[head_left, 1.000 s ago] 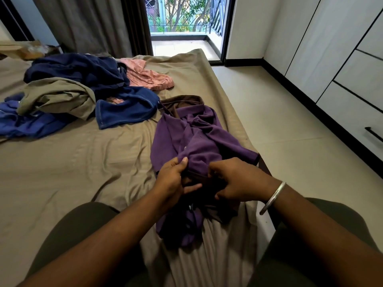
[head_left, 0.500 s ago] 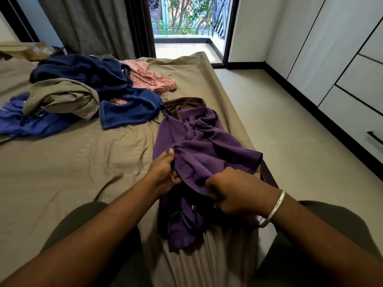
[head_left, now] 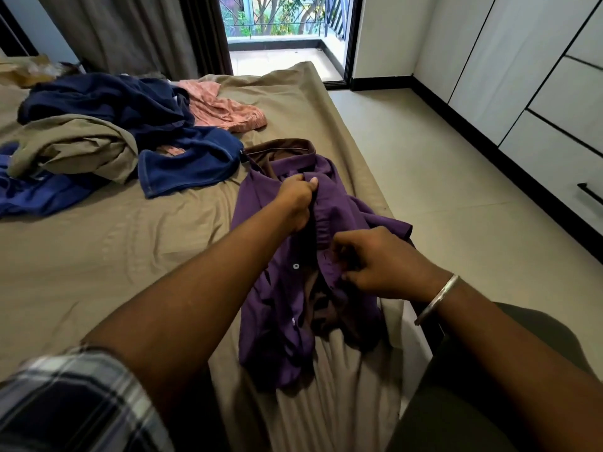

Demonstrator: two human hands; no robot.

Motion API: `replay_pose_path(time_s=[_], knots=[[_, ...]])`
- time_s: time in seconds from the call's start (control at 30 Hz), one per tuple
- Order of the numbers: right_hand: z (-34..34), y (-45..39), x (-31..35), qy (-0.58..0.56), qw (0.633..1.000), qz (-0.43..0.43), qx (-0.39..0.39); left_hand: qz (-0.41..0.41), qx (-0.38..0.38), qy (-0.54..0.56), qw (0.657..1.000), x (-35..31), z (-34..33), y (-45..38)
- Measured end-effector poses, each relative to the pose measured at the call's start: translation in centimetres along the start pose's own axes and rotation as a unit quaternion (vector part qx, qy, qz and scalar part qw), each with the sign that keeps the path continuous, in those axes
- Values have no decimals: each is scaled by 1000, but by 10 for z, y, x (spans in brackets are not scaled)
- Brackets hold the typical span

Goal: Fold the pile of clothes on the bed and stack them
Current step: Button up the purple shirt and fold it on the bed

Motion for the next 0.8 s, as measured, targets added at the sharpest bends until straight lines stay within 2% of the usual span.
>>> replay_pose_path(time_s=[0.1, 0.2, 0.27, 0.33, 0.4, 0.47, 0.53, 0.6, 0.67, 0.8], knots=[[-11, 2, -13, 80, 991, -51, 92, 25, 12, -15, 1000, 0, -6, -15], [-25, 3, -21, 110, 979, -88, 147, 39, 31, -82, 995, 5, -7, -21], [-34, 5, -21, 100, 973, -101, 180, -10, -15, -171, 985, 3, 3, -19], [-38, 4, -16, 89, 972, -91, 197, -91, -88, -298, 946, -4, 16, -2], [-42, 5, -9, 89, 970, -67, 217, -144, -116, -352, 918, -1, 24, 33], [-49, 5, -3, 99, 965, -54, 238, -120, -101, -372, 915, 20, 38, 61], [-49, 1, 5, 112, 973, -36, 197, -73, -78, -418, 902, 46, 52, 81], [-38, -6, 11, 98, 990, -21, 104, -71, -78, -486, 868, 59, 68, 92], [-31, -12, 8, 69, 996, -23, 47, -85, -101, -521, 843, 61, 83, 99], [-30, -16, -8, 44, 997, -61, -12, -95, -122, -525, 837, 65, 100, 98]])
Point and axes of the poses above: each hand's wrist, its own y-axis away from the middle knuckle, its own z-axis out of the back of the hand, x = y × z, the point moved 8 cm from there along -y, towards the middle knuckle, and after that the axes turned 10 degrees about z, right-handed, at the moved point
